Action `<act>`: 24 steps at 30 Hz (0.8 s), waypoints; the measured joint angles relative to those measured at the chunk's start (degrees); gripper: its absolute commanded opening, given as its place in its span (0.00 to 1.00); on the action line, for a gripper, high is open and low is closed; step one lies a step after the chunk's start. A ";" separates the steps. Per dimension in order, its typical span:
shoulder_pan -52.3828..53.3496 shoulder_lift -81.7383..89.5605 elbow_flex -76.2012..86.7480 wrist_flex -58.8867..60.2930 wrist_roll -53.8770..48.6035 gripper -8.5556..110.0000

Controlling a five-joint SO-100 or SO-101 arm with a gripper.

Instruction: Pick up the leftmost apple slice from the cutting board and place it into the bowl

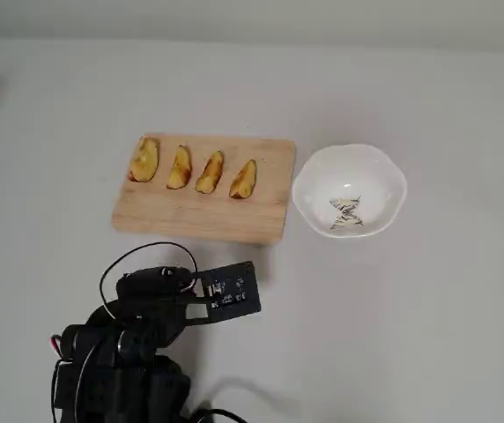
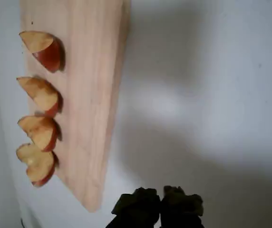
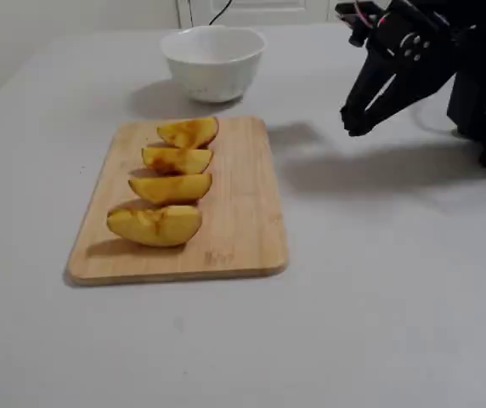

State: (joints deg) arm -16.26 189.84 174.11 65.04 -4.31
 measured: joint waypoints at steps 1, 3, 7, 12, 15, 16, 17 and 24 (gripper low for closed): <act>0.00 0.00 0.00 0.00 0.00 0.07; -0.97 0.00 0.00 0.00 -0.88 0.07; -3.25 0.00 0.53 -0.88 -2.99 0.07; -4.39 0.00 2.55 -6.15 -12.57 0.07; -6.33 0.00 2.72 -7.73 -22.94 0.08; -6.68 0.00 2.72 -8.61 -26.89 0.09; -7.12 0.09 2.72 -9.67 -29.97 0.11; -9.23 -17.58 -10.55 -18.63 -43.33 0.21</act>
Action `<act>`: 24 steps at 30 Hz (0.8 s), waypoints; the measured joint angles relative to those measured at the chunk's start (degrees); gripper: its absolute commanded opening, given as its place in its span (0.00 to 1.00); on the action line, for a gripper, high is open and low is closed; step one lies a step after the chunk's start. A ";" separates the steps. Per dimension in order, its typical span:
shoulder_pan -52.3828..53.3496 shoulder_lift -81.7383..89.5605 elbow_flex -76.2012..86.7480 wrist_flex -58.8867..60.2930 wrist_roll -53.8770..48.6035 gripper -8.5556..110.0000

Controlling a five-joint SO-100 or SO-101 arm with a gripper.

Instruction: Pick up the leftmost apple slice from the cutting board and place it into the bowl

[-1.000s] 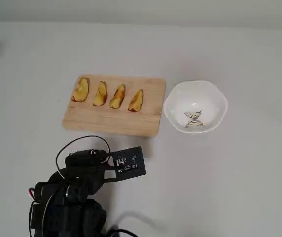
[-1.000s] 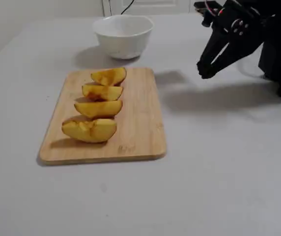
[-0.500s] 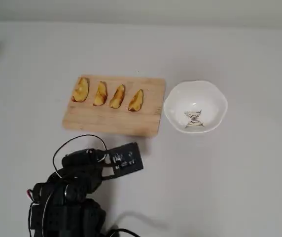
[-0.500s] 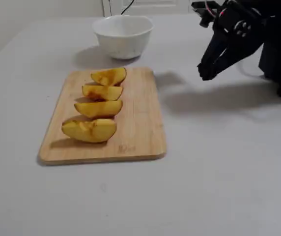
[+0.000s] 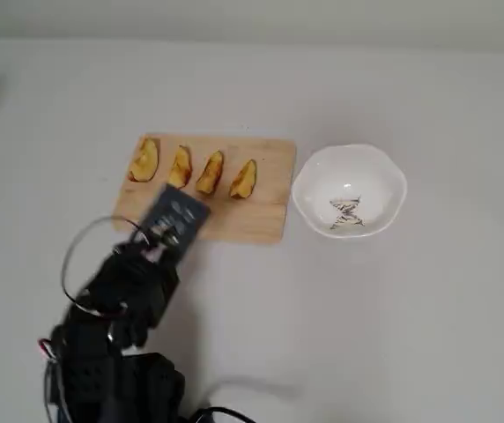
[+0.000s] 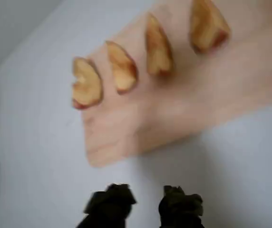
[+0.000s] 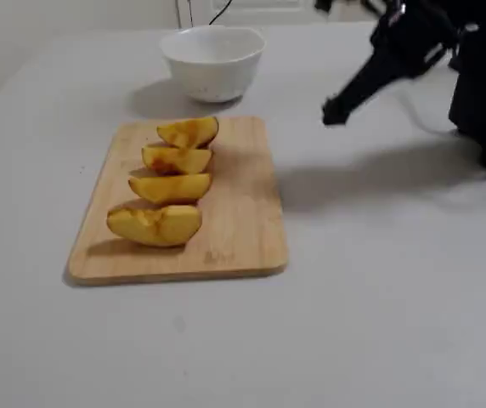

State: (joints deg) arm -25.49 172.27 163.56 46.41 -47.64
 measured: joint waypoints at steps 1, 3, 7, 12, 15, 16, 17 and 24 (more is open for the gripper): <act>-0.18 -5.27 -3.69 -0.88 -0.97 0.22; -0.53 -15.91 -11.34 -1.93 -2.37 0.23; -2.11 -35.60 -26.54 -2.11 -3.08 0.25; -5.10 -53.88 -42.89 -0.88 -2.11 0.25; -6.59 -63.98 -49.92 -0.44 -0.97 0.25; -6.94 -66.80 -51.94 -0.44 -0.62 0.25; -7.38 -69.26 -53.96 -0.44 -0.35 0.25; -8.53 -81.91 -64.25 -0.35 0.53 0.25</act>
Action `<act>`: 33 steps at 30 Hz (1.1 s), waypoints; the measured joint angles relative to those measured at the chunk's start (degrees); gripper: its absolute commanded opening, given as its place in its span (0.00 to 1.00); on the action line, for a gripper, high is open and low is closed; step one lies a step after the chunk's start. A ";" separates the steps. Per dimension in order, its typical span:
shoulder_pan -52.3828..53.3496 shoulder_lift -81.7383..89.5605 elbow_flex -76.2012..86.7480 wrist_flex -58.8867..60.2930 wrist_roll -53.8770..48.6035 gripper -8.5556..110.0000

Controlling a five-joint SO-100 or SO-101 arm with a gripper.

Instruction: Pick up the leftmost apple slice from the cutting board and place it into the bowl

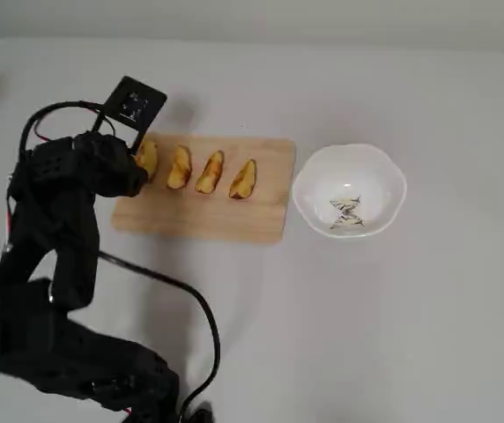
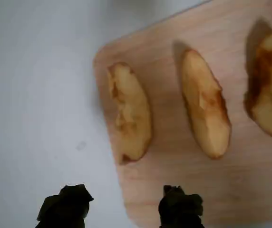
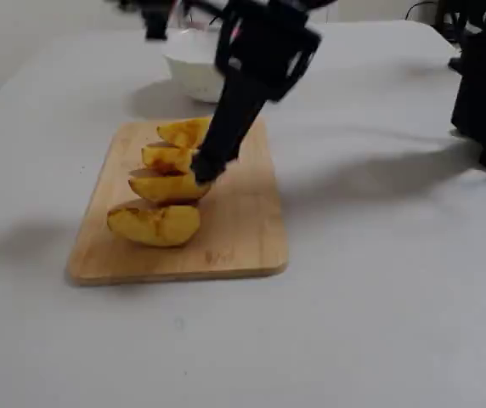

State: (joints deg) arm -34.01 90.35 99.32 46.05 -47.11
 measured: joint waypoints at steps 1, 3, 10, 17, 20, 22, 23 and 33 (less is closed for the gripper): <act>0.00 -1.93 -1.76 0.00 0.00 0.25; 0.00 -6.15 -4.75 0.00 0.00 0.25; 0.00 -16.52 -12.13 0.00 0.00 0.25; 0.00 -22.32 -16.08 0.00 0.00 0.12; 0.00 -23.29 -17.40 0.00 0.26 0.07; 0.00 -23.73 -18.19 0.00 1.05 0.07; -0.09 -23.91 -18.63 0.18 1.58 0.07; -0.88 -24.61 -26.19 3.69 15.82 0.07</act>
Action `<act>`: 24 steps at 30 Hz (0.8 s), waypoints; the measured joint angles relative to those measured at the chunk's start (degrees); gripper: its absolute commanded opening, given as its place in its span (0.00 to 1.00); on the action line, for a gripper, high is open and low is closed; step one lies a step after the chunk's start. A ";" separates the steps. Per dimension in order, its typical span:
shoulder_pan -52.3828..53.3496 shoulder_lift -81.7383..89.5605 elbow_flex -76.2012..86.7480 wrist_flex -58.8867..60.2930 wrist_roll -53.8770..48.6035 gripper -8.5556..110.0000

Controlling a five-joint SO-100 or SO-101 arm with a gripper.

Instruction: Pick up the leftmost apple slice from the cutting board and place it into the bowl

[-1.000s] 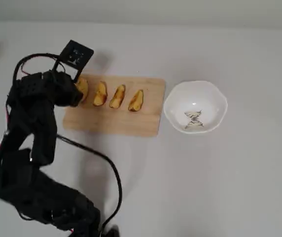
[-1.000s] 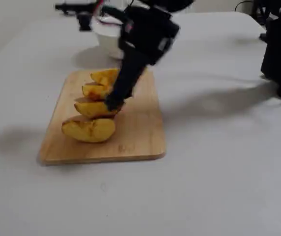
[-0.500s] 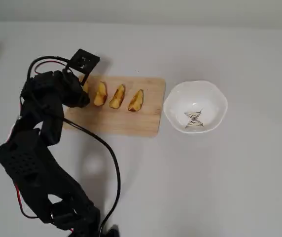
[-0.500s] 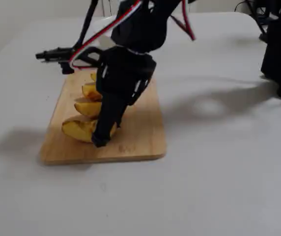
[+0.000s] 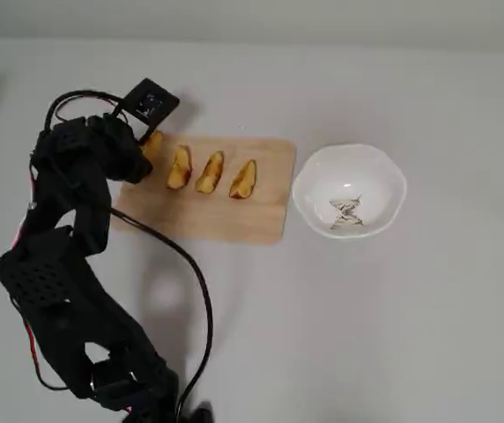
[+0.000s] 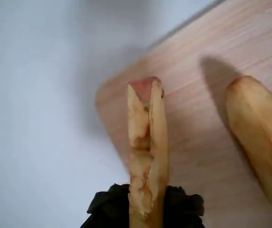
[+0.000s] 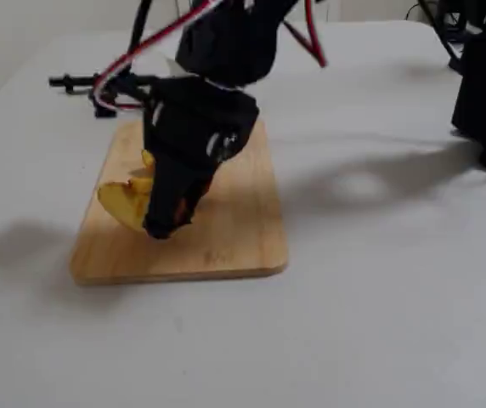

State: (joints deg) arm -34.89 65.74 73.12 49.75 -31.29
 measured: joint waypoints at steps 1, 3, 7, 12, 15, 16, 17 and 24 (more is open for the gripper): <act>0.26 0.18 -0.53 0.35 2.29 0.07; 0.88 0.35 -0.97 0.88 6.15 0.07; 4.66 3.52 -1.05 2.55 14.85 0.07; 13.89 9.23 -1.05 4.48 23.91 0.07; 20.65 12.13 -1.05 5.62 28.48 0.07; 22.68 13.18 -1.05 6.15 29.79 0.07; 24.79 14.15 -1.05 6.68 31.03 0.07; 37.18 16.08 -1.05 10.28 35.60 0.07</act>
State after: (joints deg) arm 2.29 81.83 72.07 60.03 4.31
